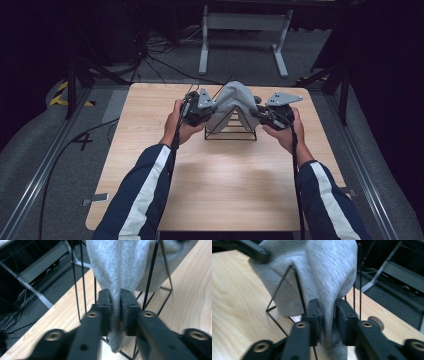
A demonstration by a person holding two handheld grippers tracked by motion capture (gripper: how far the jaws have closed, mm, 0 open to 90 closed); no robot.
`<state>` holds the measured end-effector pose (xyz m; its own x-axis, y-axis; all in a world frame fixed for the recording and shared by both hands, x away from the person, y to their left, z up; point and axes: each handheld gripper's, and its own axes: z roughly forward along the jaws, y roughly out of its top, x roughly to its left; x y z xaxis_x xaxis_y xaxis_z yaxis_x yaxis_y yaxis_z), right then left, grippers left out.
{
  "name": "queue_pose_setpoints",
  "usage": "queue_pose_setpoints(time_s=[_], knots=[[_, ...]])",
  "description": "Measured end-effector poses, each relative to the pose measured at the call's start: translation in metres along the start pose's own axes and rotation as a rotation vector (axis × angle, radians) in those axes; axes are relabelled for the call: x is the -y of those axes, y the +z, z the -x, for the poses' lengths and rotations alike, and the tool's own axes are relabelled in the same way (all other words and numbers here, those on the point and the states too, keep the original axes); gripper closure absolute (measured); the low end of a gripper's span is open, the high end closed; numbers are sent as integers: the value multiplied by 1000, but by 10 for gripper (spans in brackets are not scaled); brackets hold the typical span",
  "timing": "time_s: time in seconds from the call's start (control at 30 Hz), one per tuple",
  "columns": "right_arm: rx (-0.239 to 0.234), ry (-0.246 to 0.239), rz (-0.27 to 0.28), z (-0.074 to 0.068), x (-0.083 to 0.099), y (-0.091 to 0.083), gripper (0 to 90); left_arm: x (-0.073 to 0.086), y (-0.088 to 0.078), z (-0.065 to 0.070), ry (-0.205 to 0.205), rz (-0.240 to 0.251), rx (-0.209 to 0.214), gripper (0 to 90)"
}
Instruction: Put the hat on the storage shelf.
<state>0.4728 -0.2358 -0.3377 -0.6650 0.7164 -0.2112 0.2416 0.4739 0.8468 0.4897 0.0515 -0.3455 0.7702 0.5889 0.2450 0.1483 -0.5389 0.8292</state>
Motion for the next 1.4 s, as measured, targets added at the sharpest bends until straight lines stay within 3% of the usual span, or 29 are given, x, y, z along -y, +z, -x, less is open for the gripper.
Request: queue_pose_setpoints(time_s=[0.07,0.1,0.13,0.2,0.27,0.3,0.37,0.4,0.5,0.63,0.7,0.9,1.03,1.1,1.13,1.23,1.3,1.4], knots=[[-2,30,17,1,6,-3,624,6,-6,2,-23,33,-22,575],[0,37,22,1,9,-5,595,12,-8,3,-47,47,-10,515],[-17,41,31,2,14,-8,581,16,-9,4,-47,41,-7,473],[-20,47,20,4,22,-11,554,26,-7,6,-39,13,-9,435],[-41,61,10,7,29,-12,541,35,0,6,-56,-24,19,417],[-28,76,-17,9,37,-11,535,40,9,5,-83,-59,30,417],[-31,81,-20,10,40,-10,537,42,15,4,-98,-68,45,443],[-41,99,-36,12,45,-6,551,43,23,4,-120,-101,61,474],[-66,95,-59,11,46,1,604,44,36,5,-109,-134,82,541],[-72,80,-84,10,49,13,767,43,43,1,-122,-127,88,759],[-74,68,-90,10,49,16,838,44,45,-1,-108,-144,73,849],[-53,58,-135,12,52,22,870,49,51,-9,-105,-211,65,870],[-43,66,-152,15,55,25,871,51,55,-11,-117,-216,70,870],[-41,71,-148,15,55,25,871,50,56,-8,-105,-219,79,871],[-35,68,-149,15,55,25,871,50,58,-6,-70,-238,74,871],[-32,65,-166,15,58,28,872,53,60,-6,-81,-252,70,871],[-34,63,-158,14,57,27,872,55,62,-6,-60,-275,60,872],[-38,33,-163,10,56,24,868,61,66,-9,-71,-293,54,872]])
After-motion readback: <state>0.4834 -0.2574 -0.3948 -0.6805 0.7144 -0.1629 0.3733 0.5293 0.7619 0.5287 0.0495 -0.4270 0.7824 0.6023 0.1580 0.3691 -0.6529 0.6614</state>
